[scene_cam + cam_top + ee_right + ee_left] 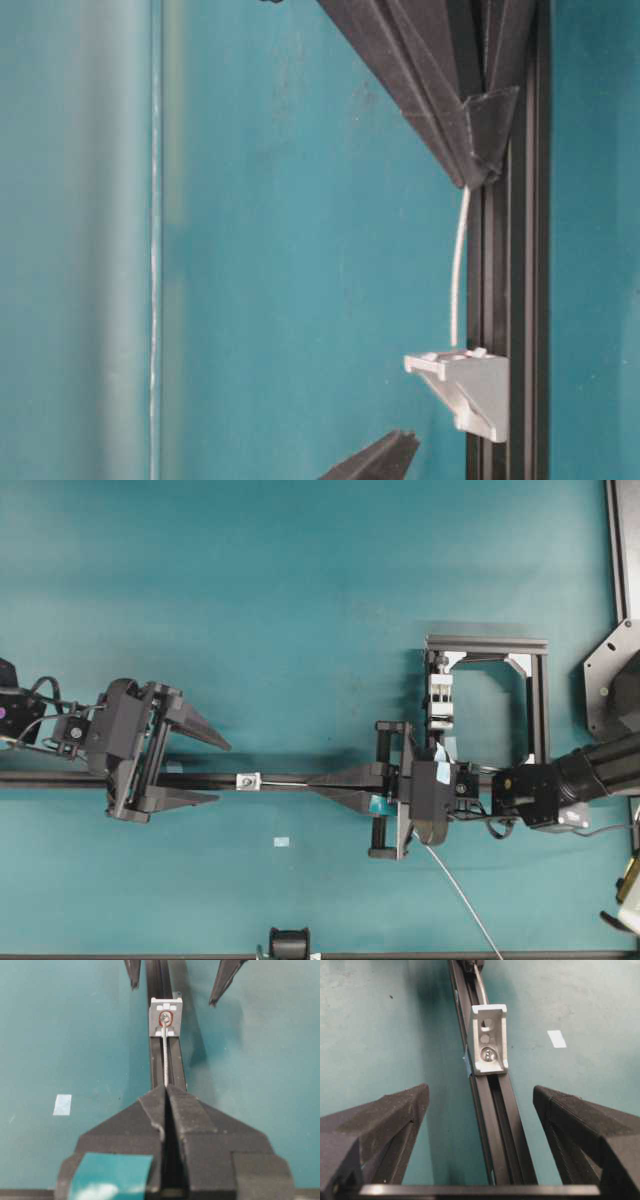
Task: Insert the wire into the hole on the left side and pull it with the left arm.
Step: 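Align the wire tip with the hole in the white clip, then push the wire tip leftward through the clip hole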
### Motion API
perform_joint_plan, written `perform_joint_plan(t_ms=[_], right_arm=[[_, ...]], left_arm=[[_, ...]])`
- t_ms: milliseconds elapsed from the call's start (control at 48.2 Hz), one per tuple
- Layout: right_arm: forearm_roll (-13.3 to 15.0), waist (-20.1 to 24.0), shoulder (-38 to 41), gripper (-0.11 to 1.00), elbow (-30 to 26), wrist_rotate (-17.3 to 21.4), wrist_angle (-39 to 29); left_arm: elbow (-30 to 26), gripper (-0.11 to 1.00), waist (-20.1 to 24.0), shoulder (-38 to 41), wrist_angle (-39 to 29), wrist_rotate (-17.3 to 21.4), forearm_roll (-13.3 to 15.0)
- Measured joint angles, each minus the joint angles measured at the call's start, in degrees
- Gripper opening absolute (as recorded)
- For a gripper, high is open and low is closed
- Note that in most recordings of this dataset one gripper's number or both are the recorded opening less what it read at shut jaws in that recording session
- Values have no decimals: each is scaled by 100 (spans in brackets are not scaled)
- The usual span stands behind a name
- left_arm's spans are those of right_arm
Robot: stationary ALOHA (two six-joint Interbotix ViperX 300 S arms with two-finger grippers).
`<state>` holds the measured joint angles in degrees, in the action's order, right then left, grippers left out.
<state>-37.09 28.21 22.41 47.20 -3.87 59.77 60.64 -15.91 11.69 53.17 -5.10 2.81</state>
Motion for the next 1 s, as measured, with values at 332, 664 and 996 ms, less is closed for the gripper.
perform_joint_plan(t_ms=[332,664,996], right_arm=[[0,-18,18,1,-35,0,-18],[0,-62,26,1,-123,-26,-132],[9,-132,132,1,-299,-53,-176]], left_arm=[[-18,66,0,9,0,0,0],[-18,66,0,9,0,0,0],[-18,66,-9,9,-9,0,0]])
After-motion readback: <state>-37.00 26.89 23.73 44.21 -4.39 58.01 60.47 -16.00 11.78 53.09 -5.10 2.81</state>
